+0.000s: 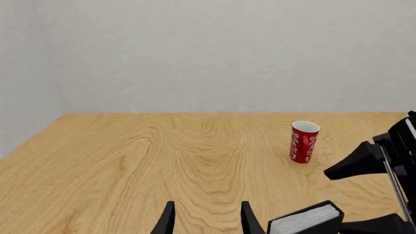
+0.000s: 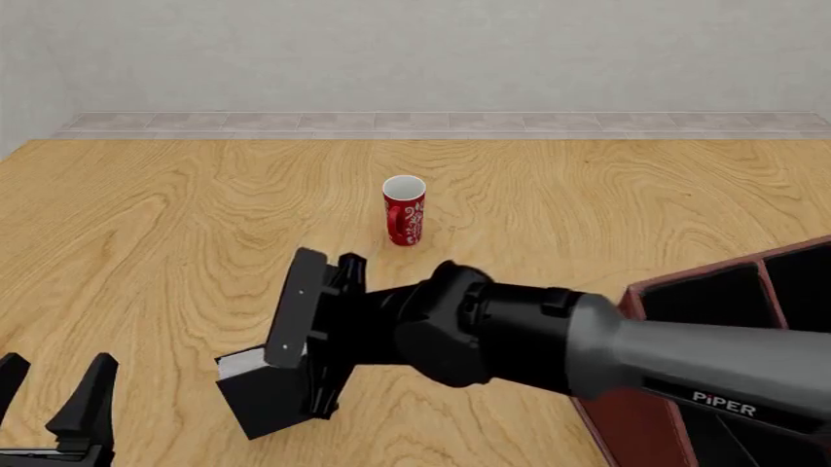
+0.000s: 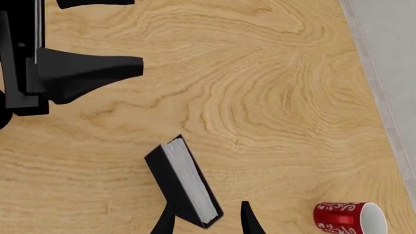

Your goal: Pick up the book and place it in the left compartment of the caddy.

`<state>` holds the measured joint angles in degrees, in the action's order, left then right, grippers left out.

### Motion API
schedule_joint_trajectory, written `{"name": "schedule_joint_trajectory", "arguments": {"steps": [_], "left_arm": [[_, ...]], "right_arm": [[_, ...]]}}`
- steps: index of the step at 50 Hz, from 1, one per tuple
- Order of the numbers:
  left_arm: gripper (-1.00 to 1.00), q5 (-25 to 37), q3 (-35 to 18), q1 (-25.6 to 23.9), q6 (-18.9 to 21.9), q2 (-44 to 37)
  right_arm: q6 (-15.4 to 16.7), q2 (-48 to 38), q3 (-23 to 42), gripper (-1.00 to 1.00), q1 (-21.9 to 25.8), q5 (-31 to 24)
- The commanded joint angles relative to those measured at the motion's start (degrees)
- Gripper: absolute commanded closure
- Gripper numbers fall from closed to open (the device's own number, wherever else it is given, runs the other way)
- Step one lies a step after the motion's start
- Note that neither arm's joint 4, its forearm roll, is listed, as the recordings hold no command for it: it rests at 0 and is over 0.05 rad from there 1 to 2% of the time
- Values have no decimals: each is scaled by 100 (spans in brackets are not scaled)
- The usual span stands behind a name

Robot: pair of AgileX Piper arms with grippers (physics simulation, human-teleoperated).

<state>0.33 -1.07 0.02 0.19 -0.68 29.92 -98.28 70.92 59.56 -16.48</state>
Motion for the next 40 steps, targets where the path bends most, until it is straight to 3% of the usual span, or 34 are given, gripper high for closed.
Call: {"name": "schedule_joint_trajectory", "arguments": {"steps": [1,40], "left_arm": [[-100,33,-6,-3,5,31],[-100,33,-6,-2,6,31]], "right_arm": [[38,-114,40,-100,4,7],[148,-376,28,-100,-28,55]]}}
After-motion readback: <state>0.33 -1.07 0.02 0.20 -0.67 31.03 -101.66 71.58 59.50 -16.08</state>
